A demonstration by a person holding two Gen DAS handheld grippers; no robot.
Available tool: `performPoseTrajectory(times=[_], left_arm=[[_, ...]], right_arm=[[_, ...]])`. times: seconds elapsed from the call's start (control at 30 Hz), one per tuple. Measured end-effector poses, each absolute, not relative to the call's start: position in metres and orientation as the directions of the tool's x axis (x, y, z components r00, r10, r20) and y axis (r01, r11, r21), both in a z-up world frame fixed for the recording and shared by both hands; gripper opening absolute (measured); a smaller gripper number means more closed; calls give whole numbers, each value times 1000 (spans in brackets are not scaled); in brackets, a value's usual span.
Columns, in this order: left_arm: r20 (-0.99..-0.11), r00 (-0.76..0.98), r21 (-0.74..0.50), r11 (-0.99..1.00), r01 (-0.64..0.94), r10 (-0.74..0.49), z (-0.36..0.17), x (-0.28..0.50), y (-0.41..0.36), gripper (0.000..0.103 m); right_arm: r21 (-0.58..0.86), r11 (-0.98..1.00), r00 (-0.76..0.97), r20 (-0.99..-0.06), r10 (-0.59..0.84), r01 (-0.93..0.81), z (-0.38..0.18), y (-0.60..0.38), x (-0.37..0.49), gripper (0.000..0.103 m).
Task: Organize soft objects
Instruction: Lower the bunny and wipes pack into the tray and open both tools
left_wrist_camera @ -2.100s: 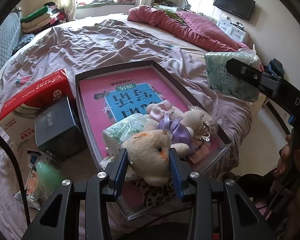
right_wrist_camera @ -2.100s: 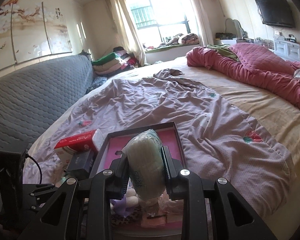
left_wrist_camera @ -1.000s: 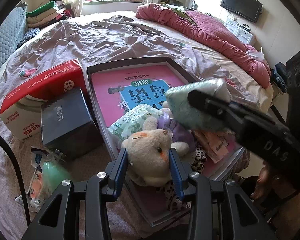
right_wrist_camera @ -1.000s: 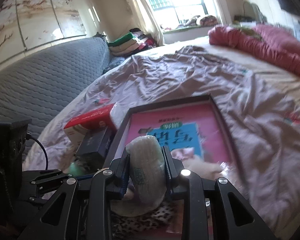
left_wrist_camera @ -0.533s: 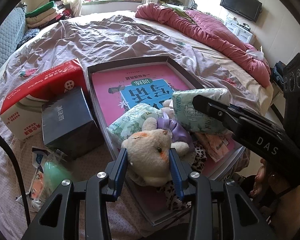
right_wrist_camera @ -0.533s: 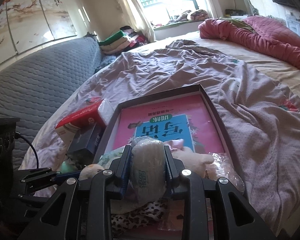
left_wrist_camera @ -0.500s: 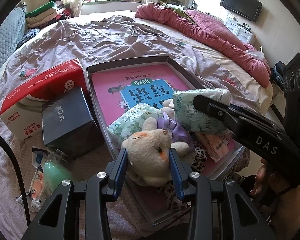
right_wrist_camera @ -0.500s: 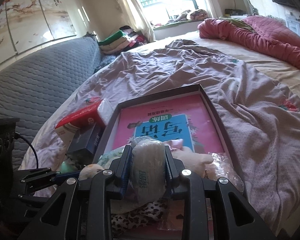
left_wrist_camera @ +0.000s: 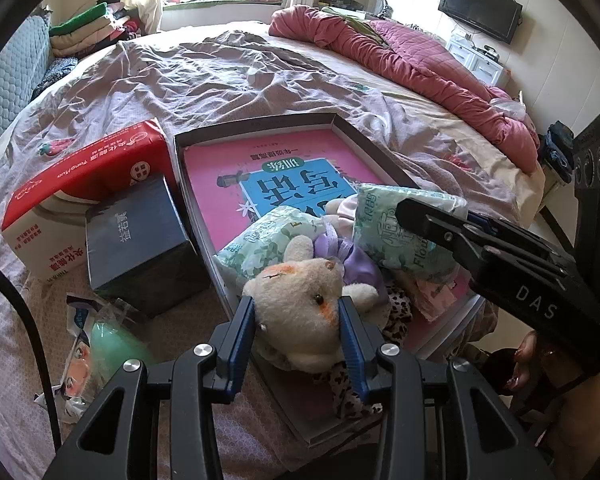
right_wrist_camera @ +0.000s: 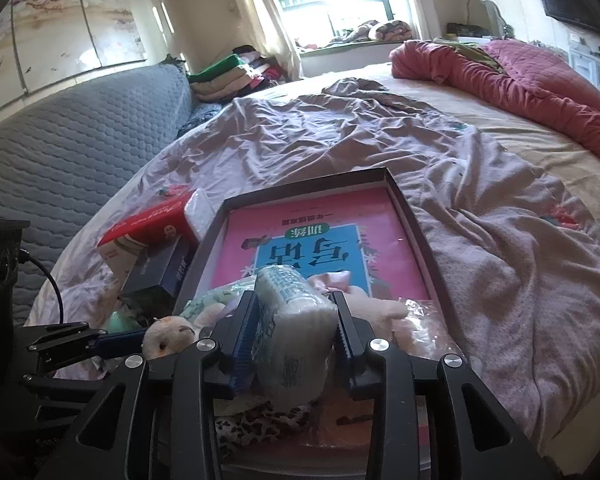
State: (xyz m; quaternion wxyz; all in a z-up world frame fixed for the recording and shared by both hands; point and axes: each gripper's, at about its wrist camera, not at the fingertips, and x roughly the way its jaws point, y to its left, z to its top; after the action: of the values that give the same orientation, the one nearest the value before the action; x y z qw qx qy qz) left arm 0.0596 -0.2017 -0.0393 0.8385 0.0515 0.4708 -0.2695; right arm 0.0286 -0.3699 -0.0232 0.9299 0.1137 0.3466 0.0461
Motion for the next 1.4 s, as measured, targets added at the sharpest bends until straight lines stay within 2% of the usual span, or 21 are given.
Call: performPoseTrajectory(times=[0.37,1.13,1.4], left_arm=[[-817,403,-176,844,507,-413,-38,59,-200,41],[-805,405,-189,834,518,-434,-28,54,-198,44],[-809,397,-200,837,510,-434,-27,54,-194,44]], right_arm=[[233,972,754,-643,135,25,-20,-371,25,38],[205,977,774,-628,81,63,-1,-377,11,54],[194,978,772,-632,67,74,4,-379,6,55]])
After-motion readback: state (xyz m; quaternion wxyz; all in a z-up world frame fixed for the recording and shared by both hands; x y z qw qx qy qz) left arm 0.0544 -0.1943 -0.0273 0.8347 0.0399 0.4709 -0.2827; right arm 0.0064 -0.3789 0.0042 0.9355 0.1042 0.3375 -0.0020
